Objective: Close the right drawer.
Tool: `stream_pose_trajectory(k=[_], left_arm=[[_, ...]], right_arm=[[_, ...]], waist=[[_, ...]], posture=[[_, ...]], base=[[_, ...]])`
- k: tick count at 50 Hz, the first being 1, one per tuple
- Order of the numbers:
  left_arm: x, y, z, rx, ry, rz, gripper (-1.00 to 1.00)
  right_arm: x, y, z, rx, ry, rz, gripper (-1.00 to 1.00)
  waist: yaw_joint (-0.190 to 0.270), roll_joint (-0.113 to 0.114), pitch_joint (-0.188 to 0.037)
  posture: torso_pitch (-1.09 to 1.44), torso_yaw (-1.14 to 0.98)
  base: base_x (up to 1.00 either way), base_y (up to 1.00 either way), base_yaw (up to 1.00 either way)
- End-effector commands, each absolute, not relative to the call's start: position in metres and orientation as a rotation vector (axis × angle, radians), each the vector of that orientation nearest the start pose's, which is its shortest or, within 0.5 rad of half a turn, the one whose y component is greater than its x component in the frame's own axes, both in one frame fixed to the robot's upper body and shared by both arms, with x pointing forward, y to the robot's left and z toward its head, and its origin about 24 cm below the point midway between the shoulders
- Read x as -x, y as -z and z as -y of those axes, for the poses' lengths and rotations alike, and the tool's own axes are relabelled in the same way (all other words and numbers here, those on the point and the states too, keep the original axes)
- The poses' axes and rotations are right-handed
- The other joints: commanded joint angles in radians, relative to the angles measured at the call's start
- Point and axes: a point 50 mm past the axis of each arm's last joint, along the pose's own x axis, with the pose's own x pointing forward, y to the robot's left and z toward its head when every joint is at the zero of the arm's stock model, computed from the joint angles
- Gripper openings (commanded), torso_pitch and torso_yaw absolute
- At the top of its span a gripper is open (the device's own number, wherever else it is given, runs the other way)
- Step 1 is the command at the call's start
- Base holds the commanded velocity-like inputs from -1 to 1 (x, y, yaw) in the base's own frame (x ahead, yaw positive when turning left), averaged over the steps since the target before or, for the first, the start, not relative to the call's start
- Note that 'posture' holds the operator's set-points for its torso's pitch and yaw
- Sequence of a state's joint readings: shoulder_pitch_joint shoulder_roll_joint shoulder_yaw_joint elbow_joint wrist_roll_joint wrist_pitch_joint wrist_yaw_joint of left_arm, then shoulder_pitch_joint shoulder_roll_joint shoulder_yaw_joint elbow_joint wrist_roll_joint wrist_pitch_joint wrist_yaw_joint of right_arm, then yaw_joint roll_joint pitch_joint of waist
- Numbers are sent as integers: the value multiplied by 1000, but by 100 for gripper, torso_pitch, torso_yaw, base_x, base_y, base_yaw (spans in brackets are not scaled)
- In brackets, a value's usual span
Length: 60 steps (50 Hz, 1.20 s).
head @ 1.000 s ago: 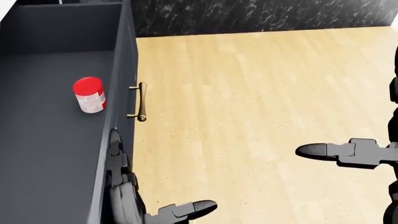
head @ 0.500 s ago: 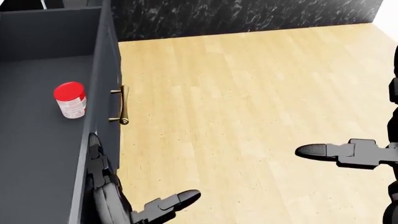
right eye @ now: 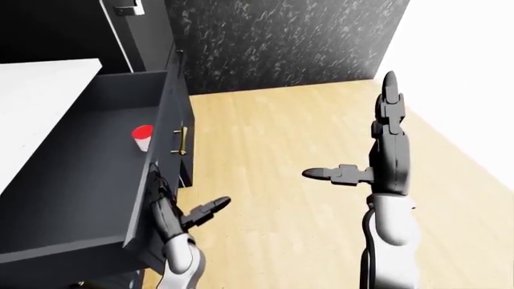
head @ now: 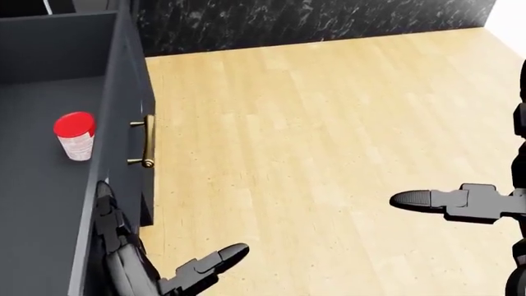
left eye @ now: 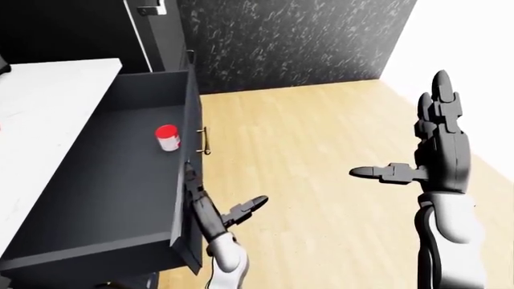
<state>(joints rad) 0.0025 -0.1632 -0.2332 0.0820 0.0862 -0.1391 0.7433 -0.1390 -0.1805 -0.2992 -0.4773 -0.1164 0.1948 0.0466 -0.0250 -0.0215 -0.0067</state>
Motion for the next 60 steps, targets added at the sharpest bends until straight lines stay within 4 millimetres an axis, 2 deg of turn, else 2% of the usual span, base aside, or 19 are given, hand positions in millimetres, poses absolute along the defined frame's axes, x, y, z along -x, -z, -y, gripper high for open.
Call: stream_pose_trajectory(k=[1, 22, 41, 60], left_arm=[[-240, -39, -116, 137, -644, 17, 100], [-245, -42, -139, 156, -742, 29, 100], [-244, -30, -164, 155, -822, -1, 100], [-247, -32, -184, 171, -905, -9, 100]], right_arm=[[-239, -194, 224, 328, 254, 508, 100], [-239, -195, 224, 329, 254, 509, 100], [-239, -196, 224, 330, 254, 508, 100], [-239, -194, 224, 331, 253, 508, 100]], waist=[[9, -10, -8], [8, -6, -7], [9, 1, -10], [10, 5, -5]], posture=[[0, 0], [0, 0], [0, 0], [0, 0]], base=[[0, 0, 0], [0, 0, 0], [0, 0, 0], [0, 0, 0]])
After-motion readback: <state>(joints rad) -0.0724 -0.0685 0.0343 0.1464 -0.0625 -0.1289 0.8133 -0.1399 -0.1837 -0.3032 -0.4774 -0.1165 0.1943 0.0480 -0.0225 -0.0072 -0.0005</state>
